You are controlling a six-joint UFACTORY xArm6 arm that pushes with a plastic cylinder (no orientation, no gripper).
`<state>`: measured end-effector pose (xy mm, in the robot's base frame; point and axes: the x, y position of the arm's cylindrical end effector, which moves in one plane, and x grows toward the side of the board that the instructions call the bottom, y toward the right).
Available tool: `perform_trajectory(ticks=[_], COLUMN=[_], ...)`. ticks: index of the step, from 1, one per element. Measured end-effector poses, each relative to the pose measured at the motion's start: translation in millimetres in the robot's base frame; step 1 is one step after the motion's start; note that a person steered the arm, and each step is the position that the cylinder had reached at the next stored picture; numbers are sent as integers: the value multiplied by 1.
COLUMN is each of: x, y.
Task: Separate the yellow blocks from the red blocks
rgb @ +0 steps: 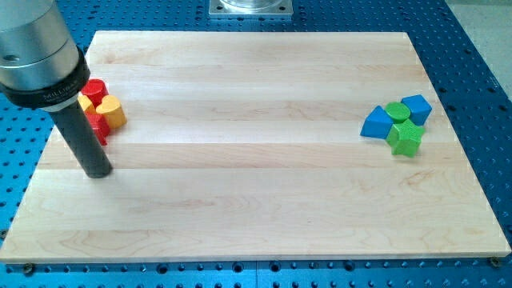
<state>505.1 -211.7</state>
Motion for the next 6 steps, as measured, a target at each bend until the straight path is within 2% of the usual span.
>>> perform_trajectory(ticks=[6], x=[-1], y=[-8])
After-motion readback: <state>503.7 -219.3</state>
